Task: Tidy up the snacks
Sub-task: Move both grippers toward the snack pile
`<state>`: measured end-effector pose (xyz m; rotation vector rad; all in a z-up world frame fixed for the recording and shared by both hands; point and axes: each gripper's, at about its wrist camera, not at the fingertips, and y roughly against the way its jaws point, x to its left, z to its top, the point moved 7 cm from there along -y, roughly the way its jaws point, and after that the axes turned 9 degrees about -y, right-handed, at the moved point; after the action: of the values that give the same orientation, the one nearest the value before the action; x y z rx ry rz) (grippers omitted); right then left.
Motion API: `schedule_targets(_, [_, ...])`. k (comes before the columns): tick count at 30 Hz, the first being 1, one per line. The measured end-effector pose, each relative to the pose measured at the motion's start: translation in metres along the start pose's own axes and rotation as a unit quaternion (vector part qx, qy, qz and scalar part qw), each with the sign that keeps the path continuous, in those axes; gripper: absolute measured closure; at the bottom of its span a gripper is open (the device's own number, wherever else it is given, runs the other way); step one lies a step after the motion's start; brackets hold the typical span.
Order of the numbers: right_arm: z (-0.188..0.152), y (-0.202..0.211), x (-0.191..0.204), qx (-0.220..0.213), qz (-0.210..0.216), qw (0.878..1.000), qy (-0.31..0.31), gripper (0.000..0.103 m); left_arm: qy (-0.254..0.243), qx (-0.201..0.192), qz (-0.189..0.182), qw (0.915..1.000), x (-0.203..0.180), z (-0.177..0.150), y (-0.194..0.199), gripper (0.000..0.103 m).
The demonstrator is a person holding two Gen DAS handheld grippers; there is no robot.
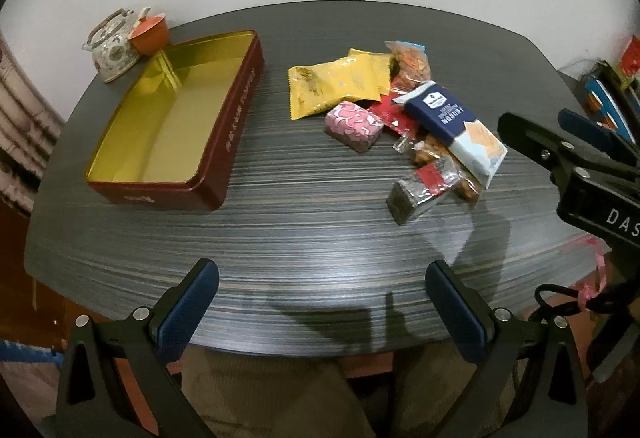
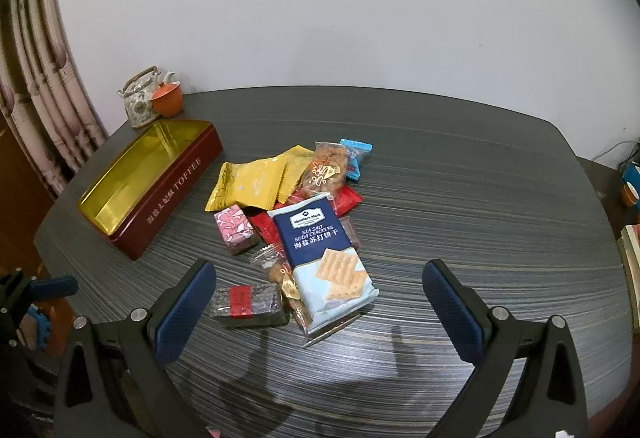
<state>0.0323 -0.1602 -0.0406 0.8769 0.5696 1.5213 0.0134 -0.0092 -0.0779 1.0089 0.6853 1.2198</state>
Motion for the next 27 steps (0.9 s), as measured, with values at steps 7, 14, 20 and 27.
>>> schedule_targets(7, [-0.001,-0.001,0.001,0.002,-0.003,1.000,0.009,0.000,-0.016,-0.008,0.001,0.9998,-0.006,0.005,0.001,0.001])
schedule_targets(14, [-0.003,-0.003,0.003,0.007,0.001,1.000,0.012,0.000,-0.005,-0.005,0.003,1.0000,0.002,0.007,-0.008,0.001])
schedule_targets(20, [-0.003,-0.004,0.004,0.009,0.008,1.000,0.013,0.000,-0.002,-0.002,0.006,1.0000,0.009,0.007,-0.015,0.001])
schedule_targets(27, [-0.004,-0.005,0.003,0.014,0.012,1.000,0.010,0.000,-0.008,-0.001,0.009,0.9999,0.009,0.007,-0.019,0.001])
